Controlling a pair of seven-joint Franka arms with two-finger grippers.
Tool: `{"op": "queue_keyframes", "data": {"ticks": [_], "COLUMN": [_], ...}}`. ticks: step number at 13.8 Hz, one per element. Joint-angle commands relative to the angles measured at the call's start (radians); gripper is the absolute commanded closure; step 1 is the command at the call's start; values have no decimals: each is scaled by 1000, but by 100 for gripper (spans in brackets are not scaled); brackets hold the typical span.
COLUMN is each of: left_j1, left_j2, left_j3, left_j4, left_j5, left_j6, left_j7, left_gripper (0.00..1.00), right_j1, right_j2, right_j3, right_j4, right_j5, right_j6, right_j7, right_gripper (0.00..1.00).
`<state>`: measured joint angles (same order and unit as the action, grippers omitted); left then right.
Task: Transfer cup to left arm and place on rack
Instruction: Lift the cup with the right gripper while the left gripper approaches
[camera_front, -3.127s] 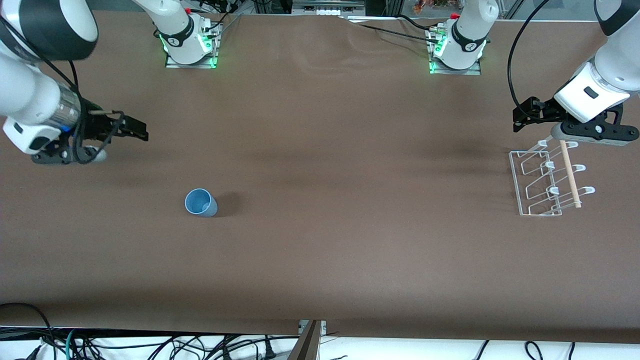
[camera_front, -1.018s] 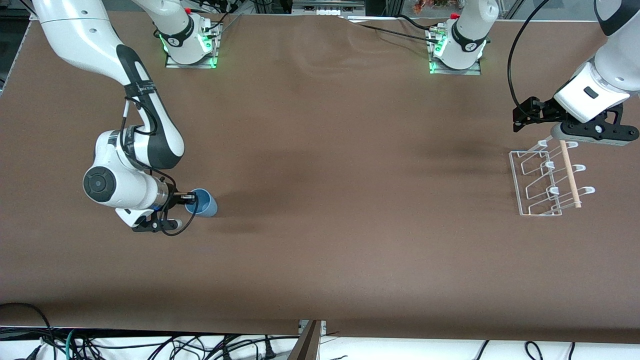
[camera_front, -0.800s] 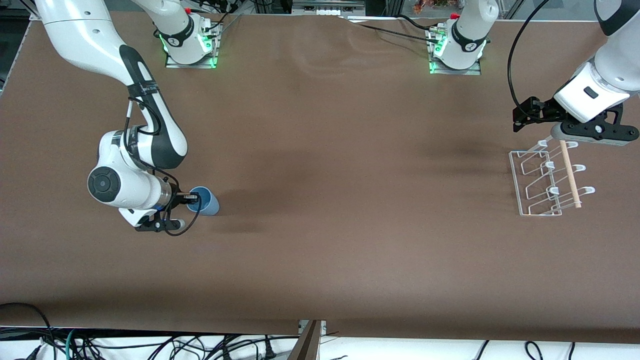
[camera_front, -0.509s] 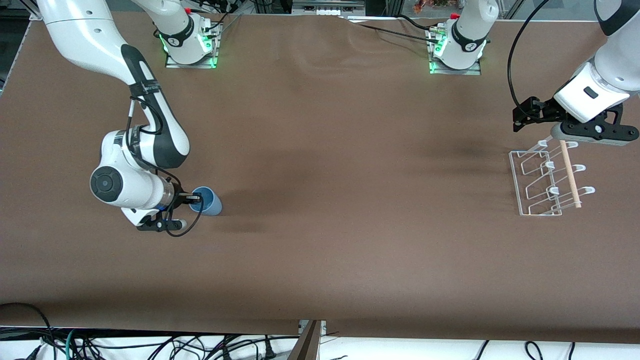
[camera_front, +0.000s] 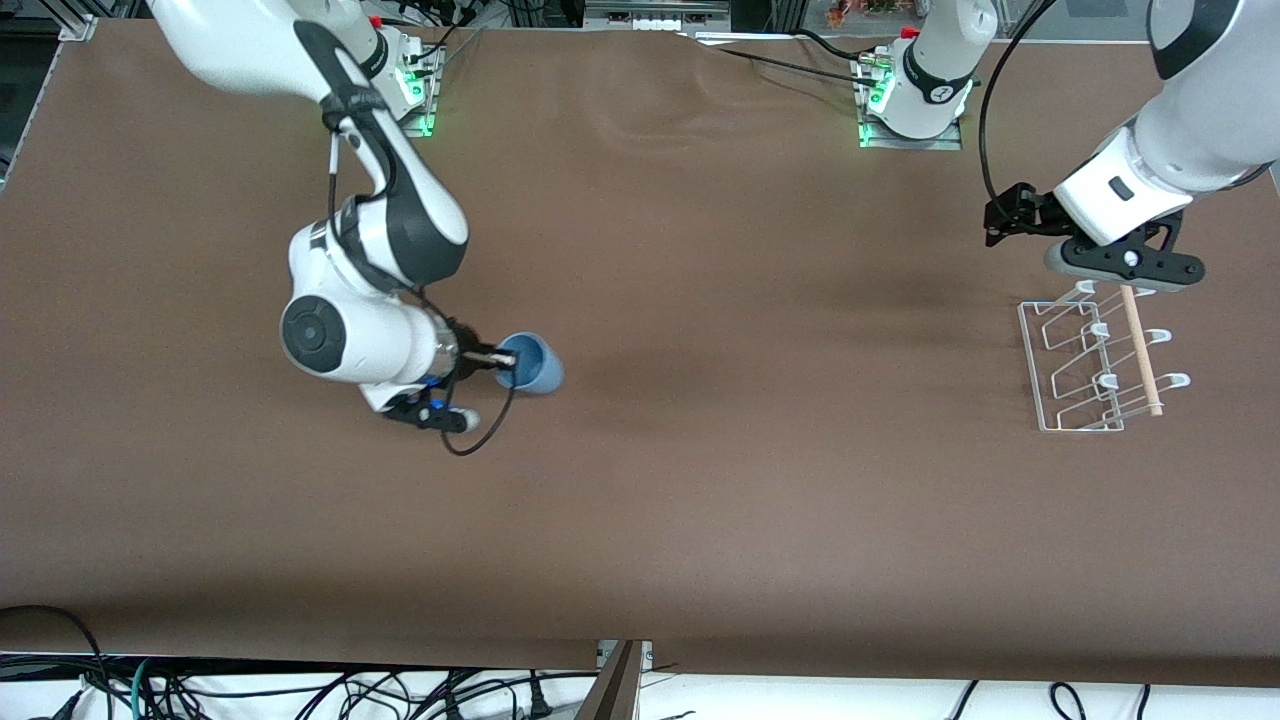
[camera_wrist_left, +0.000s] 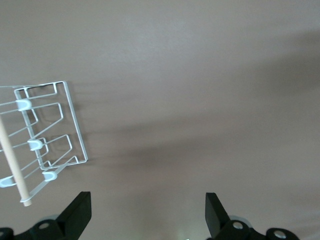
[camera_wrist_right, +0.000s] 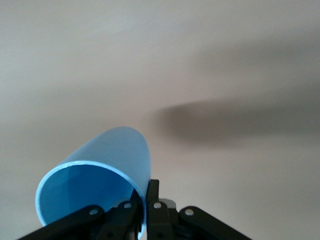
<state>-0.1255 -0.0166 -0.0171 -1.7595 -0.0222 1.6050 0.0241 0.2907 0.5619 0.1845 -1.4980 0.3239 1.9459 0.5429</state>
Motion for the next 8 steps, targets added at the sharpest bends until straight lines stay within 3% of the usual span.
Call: {"op": "queue_keyframes", "data": {"ticks": [1,3,5,8], "left_j1": [-5,-5,4,-5], "left_j2": [24,35,58,73], "left_j3": [-7,-9,-7,-17], "left_j4": [11,9,6,-4], "left_j5": [-33,-105,-245,-353], "left_j6": [-13,-11,-8,12], "left_j7": [23,156,301,416], "left_gripper": [0,0,0,0], "right_j1": [31,54,90,131], "right_j2": [3,15,13,15], "right_j3": [76,124,127,130], "right_j4": [27,59,67,88], "right_j5": [52,150,271,326], "right_j6": [-4,5,68,165], "right_j7": [141,196,219,285], "right_gripper": [100,100,100,100]}}
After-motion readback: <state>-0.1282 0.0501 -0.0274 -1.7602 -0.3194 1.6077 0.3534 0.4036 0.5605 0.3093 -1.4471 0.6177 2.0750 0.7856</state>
